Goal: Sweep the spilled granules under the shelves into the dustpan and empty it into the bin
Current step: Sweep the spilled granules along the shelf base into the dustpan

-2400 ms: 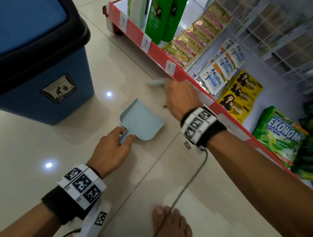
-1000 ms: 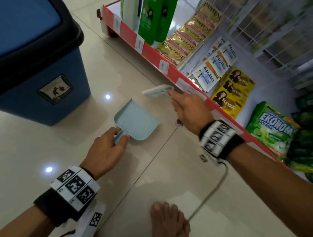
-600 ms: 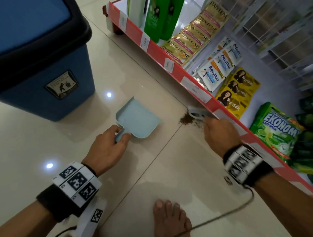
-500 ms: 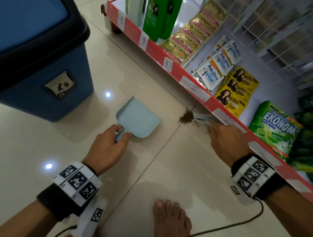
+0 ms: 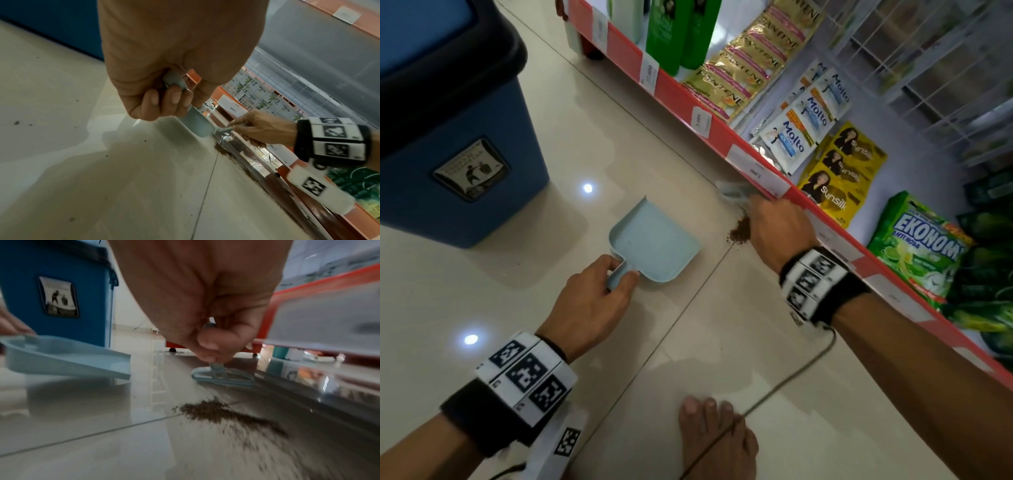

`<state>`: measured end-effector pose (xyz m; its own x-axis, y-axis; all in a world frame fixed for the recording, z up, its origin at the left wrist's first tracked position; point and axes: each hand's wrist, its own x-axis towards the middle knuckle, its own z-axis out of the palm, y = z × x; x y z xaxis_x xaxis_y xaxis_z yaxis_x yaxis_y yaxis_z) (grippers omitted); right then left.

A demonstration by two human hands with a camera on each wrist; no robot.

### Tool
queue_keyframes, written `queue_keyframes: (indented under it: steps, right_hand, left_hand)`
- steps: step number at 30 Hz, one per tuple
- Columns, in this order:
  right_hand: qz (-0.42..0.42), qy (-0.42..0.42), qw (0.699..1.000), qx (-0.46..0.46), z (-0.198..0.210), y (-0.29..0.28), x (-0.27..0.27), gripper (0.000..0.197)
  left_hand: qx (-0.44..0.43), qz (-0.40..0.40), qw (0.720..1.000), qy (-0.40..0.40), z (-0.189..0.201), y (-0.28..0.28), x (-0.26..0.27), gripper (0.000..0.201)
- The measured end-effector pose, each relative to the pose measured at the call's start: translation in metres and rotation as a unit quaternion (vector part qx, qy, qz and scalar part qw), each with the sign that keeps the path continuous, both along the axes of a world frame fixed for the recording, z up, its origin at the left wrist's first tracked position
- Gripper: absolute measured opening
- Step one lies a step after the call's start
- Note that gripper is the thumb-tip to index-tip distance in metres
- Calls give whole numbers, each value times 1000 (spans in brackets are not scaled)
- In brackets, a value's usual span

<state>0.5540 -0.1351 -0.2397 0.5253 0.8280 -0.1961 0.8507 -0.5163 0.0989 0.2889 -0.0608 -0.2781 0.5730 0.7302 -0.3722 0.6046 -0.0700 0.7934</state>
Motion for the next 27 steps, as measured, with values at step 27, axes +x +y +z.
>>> queue_keyframes:
  steps: [27]
  right_hand:
    - [116,97,988,-17,44,-98,39,23]
  left_hand:
    - [-1,16,1000,20,-7,-30,-53,30]
